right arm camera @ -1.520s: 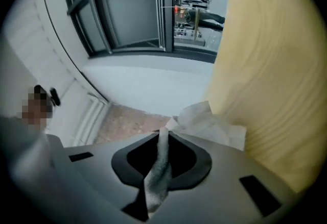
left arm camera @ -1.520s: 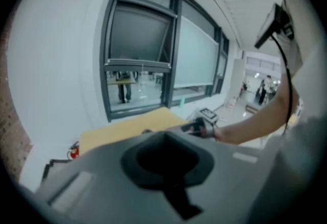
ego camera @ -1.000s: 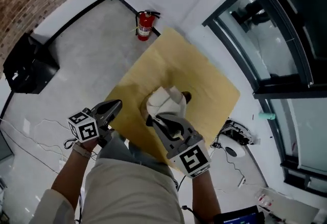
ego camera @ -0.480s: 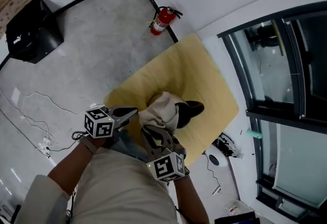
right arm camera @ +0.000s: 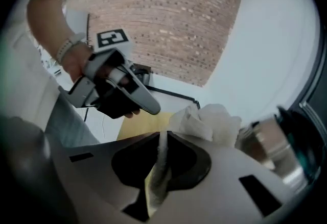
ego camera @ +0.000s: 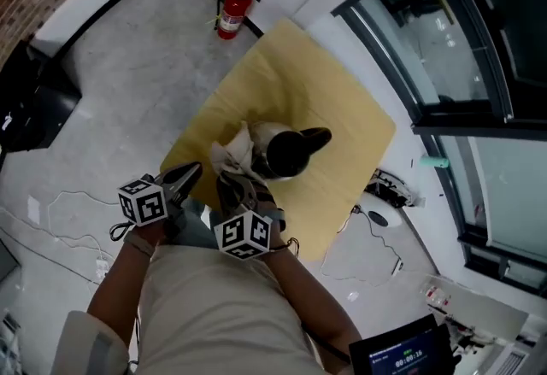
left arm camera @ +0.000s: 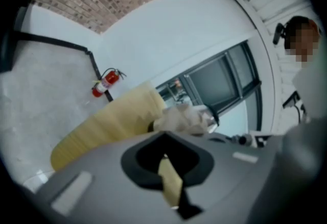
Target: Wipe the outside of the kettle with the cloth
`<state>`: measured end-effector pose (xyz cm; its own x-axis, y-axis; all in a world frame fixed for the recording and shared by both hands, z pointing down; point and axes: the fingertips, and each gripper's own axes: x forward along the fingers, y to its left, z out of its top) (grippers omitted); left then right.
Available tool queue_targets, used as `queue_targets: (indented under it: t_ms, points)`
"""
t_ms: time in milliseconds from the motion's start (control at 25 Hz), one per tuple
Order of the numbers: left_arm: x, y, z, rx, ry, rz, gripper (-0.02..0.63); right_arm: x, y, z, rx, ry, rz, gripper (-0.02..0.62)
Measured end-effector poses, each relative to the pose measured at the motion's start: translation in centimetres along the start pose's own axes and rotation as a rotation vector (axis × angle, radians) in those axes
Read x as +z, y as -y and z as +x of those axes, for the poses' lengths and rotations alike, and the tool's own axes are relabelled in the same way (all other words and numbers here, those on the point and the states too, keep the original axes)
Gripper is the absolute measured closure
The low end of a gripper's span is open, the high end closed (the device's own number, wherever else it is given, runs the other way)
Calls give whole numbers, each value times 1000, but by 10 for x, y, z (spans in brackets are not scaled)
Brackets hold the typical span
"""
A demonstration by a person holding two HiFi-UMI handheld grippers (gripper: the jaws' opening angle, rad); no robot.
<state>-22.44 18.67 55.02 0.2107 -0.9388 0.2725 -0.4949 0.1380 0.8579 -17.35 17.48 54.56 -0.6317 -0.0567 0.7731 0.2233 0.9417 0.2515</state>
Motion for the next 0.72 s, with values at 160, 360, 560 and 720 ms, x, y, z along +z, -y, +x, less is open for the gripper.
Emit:
queue_targets:
  t_ms: [160,360,560,720]
  points:
    - [-9,16,17,-13,-66,30,606,-55,23,23,34,-114,239,552]
    - [-14,34,28,-52,-123,70,606,-8,91,-37,-197,120,259,552]
    - [-8,42,38,-65,-147,95,606,-44,111,-14,-234,17,290,565]
    - [-7,50,39,-100,-161,114,606,-85,97,-8,-182,-70,344,565]
